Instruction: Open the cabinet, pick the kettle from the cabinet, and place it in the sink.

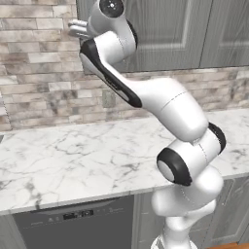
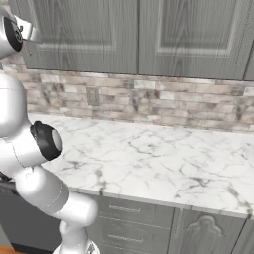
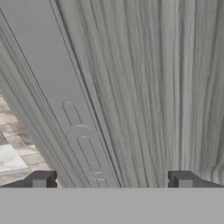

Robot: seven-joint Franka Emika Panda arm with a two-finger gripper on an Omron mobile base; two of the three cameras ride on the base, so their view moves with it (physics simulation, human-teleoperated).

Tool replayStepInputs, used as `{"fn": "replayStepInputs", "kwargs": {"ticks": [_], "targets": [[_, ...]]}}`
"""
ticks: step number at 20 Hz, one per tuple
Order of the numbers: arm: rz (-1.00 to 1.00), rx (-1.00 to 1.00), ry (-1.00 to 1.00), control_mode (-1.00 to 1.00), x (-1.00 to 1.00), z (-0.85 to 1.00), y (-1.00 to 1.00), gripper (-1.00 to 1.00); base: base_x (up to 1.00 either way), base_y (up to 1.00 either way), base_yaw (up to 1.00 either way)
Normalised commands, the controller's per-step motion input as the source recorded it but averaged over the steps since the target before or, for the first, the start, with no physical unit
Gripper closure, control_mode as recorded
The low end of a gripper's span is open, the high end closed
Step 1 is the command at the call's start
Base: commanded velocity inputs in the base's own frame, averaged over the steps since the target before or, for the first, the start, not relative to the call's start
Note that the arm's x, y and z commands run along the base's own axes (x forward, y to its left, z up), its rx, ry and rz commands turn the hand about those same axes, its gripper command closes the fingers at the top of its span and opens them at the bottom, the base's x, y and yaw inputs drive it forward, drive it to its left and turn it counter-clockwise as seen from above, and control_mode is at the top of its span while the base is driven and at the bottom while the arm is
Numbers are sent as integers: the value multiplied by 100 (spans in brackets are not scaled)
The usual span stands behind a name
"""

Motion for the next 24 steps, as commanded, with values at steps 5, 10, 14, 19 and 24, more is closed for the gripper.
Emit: {"fn": "replayStepInputs", "kwargs": {"ticks": [5, 10, 14, 19, 24], "targets": [[0, 0, 8, -100, 30, -24, 10, 100, 0, 0, 0], [0, 0, 0, -100, 26, -35, 12, 100, 0, 0, 0], [0, 0, 0, -100, 23, -35, 12, 100, 0, 0, 0], [0, 0, -4, -100, 12, -36, 4, 100, 0, 0, 0], [3, 0, -11, -100, -2, -42, 5, 100, 0, 0, 0]]}}
